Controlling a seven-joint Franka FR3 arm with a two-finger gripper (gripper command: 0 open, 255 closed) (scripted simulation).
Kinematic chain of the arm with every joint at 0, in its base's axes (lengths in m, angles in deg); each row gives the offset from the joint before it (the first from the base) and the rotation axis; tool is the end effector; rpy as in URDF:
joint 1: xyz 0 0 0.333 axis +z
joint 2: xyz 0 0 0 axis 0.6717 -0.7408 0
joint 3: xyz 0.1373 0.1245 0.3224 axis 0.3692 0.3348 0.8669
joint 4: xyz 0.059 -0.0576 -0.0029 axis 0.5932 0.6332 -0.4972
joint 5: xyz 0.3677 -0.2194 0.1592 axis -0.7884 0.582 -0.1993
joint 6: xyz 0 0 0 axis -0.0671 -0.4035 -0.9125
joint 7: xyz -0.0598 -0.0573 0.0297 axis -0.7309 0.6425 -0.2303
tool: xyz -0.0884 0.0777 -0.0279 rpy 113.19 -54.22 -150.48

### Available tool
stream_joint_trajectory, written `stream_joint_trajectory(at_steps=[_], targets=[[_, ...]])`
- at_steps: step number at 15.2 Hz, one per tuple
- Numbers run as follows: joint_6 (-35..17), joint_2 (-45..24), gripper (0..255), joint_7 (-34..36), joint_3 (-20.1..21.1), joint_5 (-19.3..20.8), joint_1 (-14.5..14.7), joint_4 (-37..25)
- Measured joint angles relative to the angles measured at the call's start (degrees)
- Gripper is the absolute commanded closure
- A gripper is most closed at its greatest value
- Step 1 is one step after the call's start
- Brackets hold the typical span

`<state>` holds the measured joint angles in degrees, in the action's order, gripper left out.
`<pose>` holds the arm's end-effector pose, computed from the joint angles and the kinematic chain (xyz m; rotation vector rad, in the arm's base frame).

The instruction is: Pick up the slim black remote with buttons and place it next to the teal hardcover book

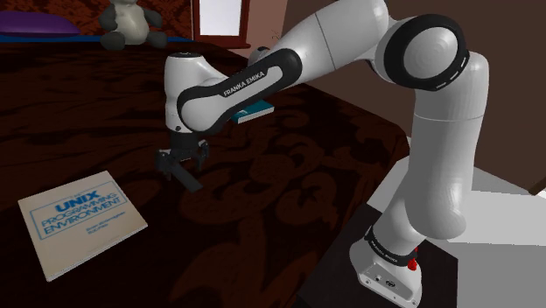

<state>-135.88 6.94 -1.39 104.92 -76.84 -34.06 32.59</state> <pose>0.6385 0.3077 0.3122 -3.0550 0.1760 0.0069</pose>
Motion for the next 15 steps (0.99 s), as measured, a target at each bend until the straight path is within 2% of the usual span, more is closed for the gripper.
stream_joint_trajectory(at_steps=[4,5,15], targets=[[-0.07,-0.09,0,0.01,-0.02,0.03,0.01,-0.03],[-0.07,-0.09,255,0.01,-0.02,0.03,0.01,-0.03],[-0.13,0.1,255,-0.02,-0.08,0.04,-0.08,-0.03]])
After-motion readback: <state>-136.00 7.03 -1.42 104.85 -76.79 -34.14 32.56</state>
